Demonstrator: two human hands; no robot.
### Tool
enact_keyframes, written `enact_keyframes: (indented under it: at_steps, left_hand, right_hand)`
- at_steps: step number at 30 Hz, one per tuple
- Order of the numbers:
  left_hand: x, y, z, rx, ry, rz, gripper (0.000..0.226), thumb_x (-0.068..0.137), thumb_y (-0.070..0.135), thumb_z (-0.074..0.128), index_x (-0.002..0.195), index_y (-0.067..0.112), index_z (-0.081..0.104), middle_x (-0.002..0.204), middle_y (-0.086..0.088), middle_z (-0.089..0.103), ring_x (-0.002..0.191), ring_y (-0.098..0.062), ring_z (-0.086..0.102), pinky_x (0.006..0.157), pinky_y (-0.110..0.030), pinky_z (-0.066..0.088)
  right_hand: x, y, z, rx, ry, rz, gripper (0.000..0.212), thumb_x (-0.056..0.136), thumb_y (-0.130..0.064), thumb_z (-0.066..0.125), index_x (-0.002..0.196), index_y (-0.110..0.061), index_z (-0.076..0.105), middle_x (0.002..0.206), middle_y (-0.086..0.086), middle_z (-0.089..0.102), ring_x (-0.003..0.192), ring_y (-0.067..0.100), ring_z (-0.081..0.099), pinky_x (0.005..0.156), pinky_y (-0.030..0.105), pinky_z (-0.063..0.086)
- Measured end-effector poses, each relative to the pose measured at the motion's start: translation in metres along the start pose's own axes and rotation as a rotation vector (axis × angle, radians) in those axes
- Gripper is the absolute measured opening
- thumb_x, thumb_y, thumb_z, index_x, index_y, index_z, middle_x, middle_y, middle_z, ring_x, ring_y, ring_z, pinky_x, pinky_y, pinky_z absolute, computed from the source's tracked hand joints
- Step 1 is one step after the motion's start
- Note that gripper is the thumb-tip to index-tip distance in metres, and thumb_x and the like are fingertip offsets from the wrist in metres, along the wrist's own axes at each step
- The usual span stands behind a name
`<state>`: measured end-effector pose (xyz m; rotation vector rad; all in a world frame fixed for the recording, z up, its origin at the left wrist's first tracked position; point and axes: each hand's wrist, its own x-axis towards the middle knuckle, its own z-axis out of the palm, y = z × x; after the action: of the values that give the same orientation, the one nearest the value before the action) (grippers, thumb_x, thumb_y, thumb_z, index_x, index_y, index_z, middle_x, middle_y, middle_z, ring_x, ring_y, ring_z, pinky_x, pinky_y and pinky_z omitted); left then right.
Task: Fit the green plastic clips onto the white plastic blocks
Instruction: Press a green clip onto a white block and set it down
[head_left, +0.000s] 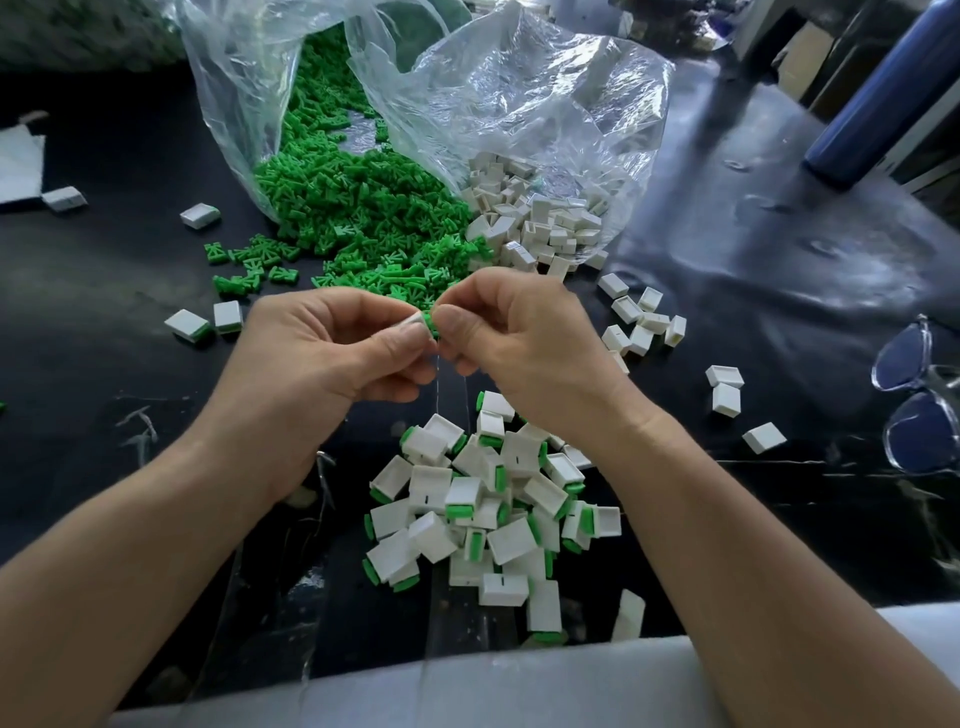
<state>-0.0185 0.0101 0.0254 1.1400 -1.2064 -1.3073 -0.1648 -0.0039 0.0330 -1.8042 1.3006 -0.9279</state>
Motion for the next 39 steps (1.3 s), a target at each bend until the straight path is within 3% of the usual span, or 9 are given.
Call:
enact_keyframes:
  at_steps: [4, 8, 13, 25, 29, 31, 34, 36, 39]
  left_hand:
    - [0.000, 0.000, 0.000, 0.029, 0.007, 0.010, 0.016, 0.062, 0.019, 0.067, 0.076, 0.010, 0.067, 0.062, -0.003, 0.071, 0.053, -0.010, 0.066, 0.049, -0.018, 0.053]
    - [0.001, 0.001, 0.000, 0.035, 0.011, 0.010, 0.016, 0.062, 0.019, 0.067, 0.076, 0.010, 0.067, 0.061, -0.003, 0.070, 0.053, -0.010, 0.065, 0.049, -0.018, 0.052]
    - [-0.002, 0.004, -0.001, 0.085, -0.045, 0.018, 0.015, 0.062, 0.017, 0.066, 0.074, 0.007, 0.067, 0.062, -0.007, 0.070, 0.050, -0.011, 0.064, 0.045, -0.017, 0.050]
    - [-0.007, 0.003, -0.003, 0.284, -0.181, 0.086, 0.018, 0.059, 0.020, 0.067, 0.072, 0.008, 0.069, 0.059, -0.010, 0.068, 0.047, -0.010, 0.063, 0.044, -0.017, 0.050]
    - [-0.003, 0.006, -0.005, 0.097, -0.106, 0.082, 0.018, 0.059, 0.020, 0.069, 0.073, 0.010, 0.070, 0.063, -0.009, 0.070, 0.049, -0.013, 0.064, 0.044, -0.018, 0.050]
    - [-0.001, 0.006, -0.006, -0.002, -0.096, 0.064, 0.023, 0.055, 0.027, 0.072, 0.073, 0.012, 0.073, 0.066, -0.008, 0.071, 0.054, -0.013, 0.066, 0.046, -0.018, 0.050]
    - [-0.001, 0.005, -0.006, -0.033, -0.095, 0.086, 0.025, 0.049, 0.031, 0.076, 0.072, 0.021, 0.075, 0.071, -0.001, 0.072, 0.063, -0.010, 0.066, 0.052, -0.018, 0.052]
    - [-0.001, 0.005, -0.004, -0.057, -0.108, 0.100, 0.024, 0.049, 0.027, 0.081, 0.072, 0.023, 0.076, 0.071, 0.003, 0.072, 0.064, -0.008, 0.065, 0.059, -0.019, 0.054]
    - [-0.003, 0.005, -0.003, -0.096, -0.134, 0.094, 0.018, 0.053, 0.028, 0.073, 0.070, 0.025, 0.076, 0.069, 0.005, 0.071, 0.061, -0.007, 0.065, 0.055, -0.019, 0.052]
  right_hand:
    - [0.000, -0.001, 0.001, -0.036, -0.013, 0.038, 0.024, 0.090, -0.019, 0.056, 0.069, -0.029, 0.052, 0.065, -0.006, 0.060, 0.065, 0.013, 0.057, 0.075, 0.042, 0.052]
    - [-0.001, -0.003, 0.001, -0.068, -0.042, 0.048, 0.026, 0.092, -0.021, 0.053, 0.067, -0.023, 0.052, 0.064, -0.006, 0.059, 0.065, 0.013, 0.056, 0.074, 0.040, 0.051]
    - [-0.003, -0.006, -0.007, -0.196, -0.139, -0.022, 0.022, 0.092, -0.016, 0.051, 0.071, -0.012, 0.054, 0.062, -0.005, 0.053, 0.062, 0.011, 0.047, 0.064, 0.029, 0.042]
    - [-0.005, -0.009, -0.013, -0.583, -0.297, -0.216, 0.021, 0.094, -0.019, 0.050, 0.073, -0.018, 0.047, 0.062, -0.006, 0.042, 0.066, 0.019, 0.042, 0.061, 0.032, 0.031]
    - [-0.006, -0.006, -0.008, -0.229, -0.102, -0.132, 0.021, 0.091, -0.016, 0.056, 0.074, -0.004, 0.058, 0.063, 0.004, 0.055, 0.063, 0.022, 0.052, 0.059, 0.033, 0.041]
    - [-0.005, -0.007, -0.007, 0.018, -0.057, -0.053, 0.023, 0.089, -0.020, 0.058, 0.071, -0.006, 0.058, 0.061, 0.003, 0.057, 0.056, 0.011, 0.054, 0.056, 0.028, 0.046]
    - [-0.004, -0.009, -0.008, 0.268, -0.137, 0.101, 0.037, 0.092, -0.036, 0.043, 0.070, -0.010, 0.058, 0.063, 0.001, 0.059, 0.054, 0.005, 0.053, 0.053, 0.017, 0.044]
    - [-0.004, -0.011, -0.006, 0.413, -0.244, 0.237, 0.050, 0.094, -0.044, 0.029, 0.074, -0.008, 0.059, 0.068, 0.003, 0.062, 0.058, 0.010, 0.056, 0.056, 0.021, 0.044]
    - [-0.005, -0.015, 0.000, 0.616, -0.401, 0.333, 0.059, 0.095, -0.047, 0.019, 0.090, -0.001, 0.056, 0.075, 0.008, 0.060, 0.062, 0.014, 0.055, 0.058, 0.024, 0.040]
